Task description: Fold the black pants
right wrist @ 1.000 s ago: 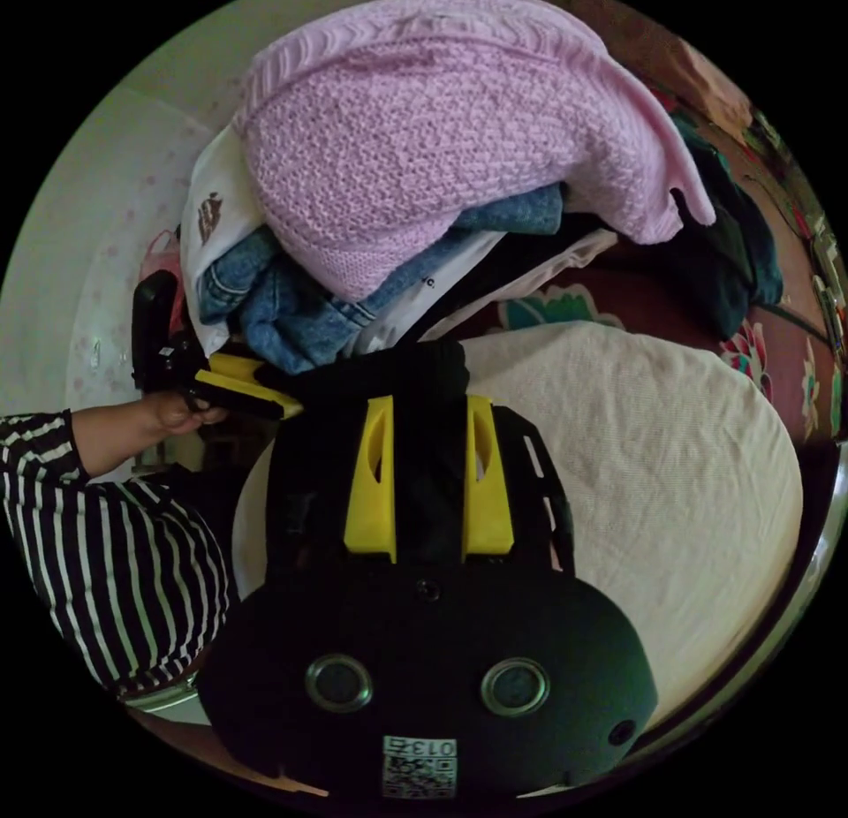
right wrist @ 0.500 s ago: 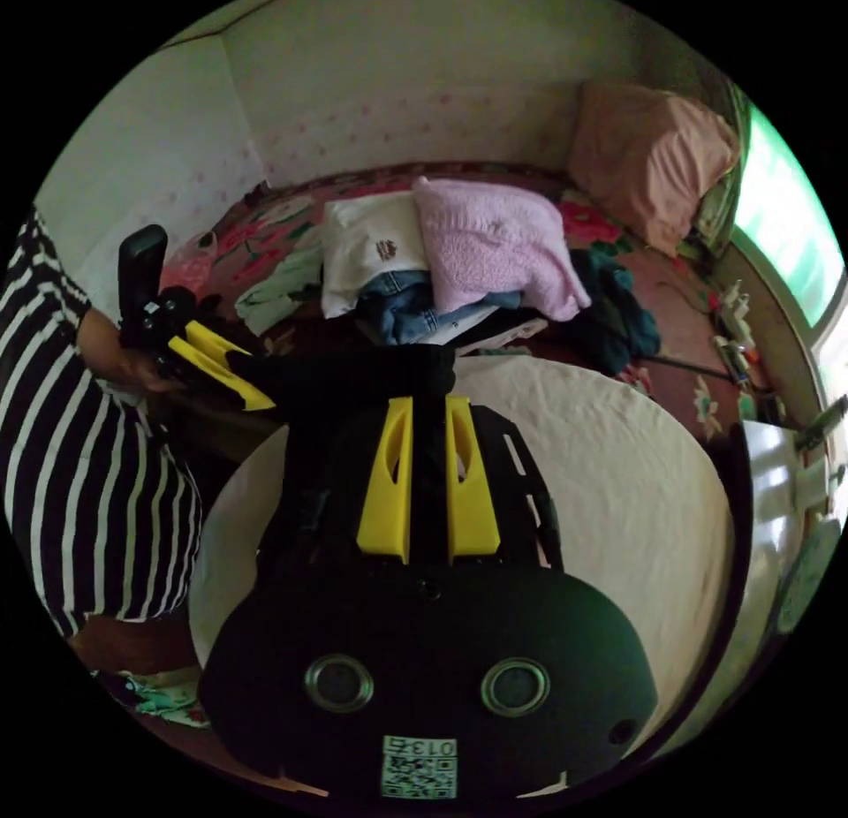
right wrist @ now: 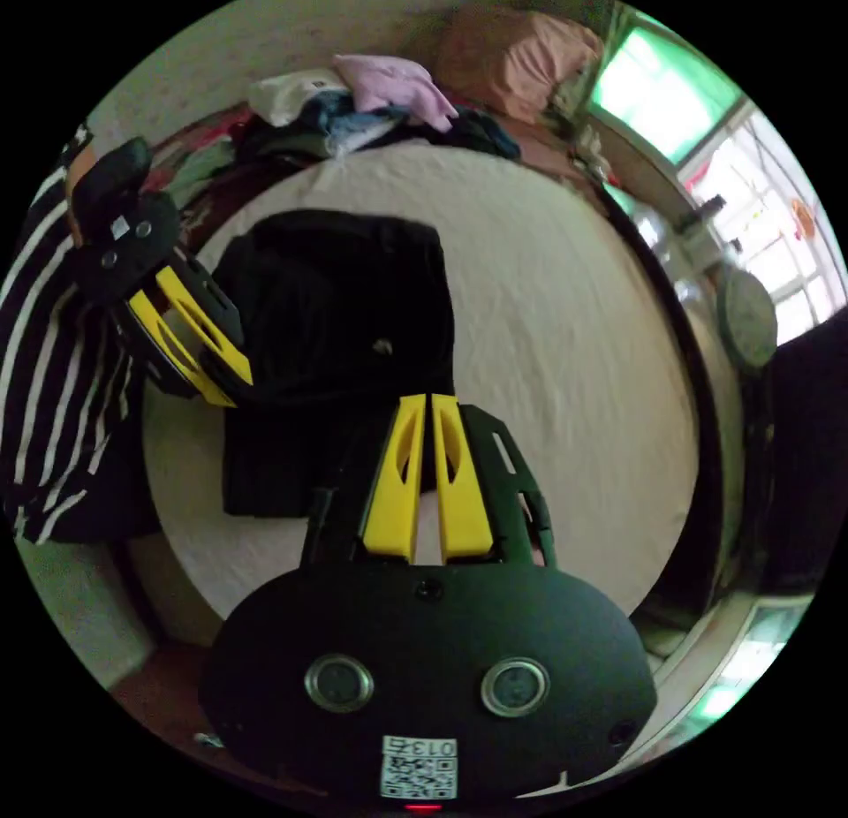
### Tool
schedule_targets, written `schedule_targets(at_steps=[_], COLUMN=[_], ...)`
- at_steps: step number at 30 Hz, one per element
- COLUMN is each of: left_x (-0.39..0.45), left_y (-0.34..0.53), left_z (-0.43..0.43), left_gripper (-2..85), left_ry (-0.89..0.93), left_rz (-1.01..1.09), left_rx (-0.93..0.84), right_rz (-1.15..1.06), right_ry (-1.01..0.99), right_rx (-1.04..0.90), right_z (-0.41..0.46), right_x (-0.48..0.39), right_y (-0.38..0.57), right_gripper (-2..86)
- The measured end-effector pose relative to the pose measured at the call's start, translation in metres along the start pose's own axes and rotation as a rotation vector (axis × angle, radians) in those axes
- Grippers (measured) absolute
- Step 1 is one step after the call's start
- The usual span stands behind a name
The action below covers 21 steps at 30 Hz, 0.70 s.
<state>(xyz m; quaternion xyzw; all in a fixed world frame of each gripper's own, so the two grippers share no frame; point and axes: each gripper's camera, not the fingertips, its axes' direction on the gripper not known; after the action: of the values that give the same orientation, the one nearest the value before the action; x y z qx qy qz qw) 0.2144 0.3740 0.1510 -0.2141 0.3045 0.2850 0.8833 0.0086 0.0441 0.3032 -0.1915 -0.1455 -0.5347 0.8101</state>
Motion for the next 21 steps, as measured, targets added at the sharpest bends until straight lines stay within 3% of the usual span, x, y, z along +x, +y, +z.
schedule_targets(at_steps=[4, 6, 8, 11, 15, 18, 21], left_x=[0.031, 0.035, 0.013, -0.031, -0.041, -0.025, 0.009], left_y=[-0.023, -0.026, -0.033, -0.047, -0.065, -0.080, -0.088], left_z=[-0.044, -0.071, -0.082, -0.051, -0.020, -0.021, -0.034], left_gripper=[9.8, 10.1, 10.9, 13.8, 12.2, 3.1, 1.6], left_ry=[0.053, -0.108, -0.299, -0.364, -0.369, -0.376, -0.431], left_rz=[0.058, 0.036, -0.116, -0.280, -0.311, -0.283, -0.200], left_rx=[0.169, 0.274, 0.305, 0.114, -0.022, 0.010, 0.090], right_rz=[0.264, 0.350, 0.417, 0.405, 0.323, 0.261, 0.144], right_ry=[-0.111, -0.095, -0.127, -0.180, -0.191, -0.208, -0.107], right_rx=[0.067, 0.108, 0.174, 0.214, 0.159, 0.068, 0.172], right_z=[-0.013, -0.019, -0.023, -0.018, 0.011, 0.028, 0.000], right_x=[0.013, 0.016, 0.022, 0.029, 0.037, 0.038, 0.025], right_y=[0.059, 0.075, 0.083, 0.072, 0.039, 0.031, 0.050], right_gripper=[6.3, 6.7, 7.4, 8.7, 9.4, 5.2, 4.1])
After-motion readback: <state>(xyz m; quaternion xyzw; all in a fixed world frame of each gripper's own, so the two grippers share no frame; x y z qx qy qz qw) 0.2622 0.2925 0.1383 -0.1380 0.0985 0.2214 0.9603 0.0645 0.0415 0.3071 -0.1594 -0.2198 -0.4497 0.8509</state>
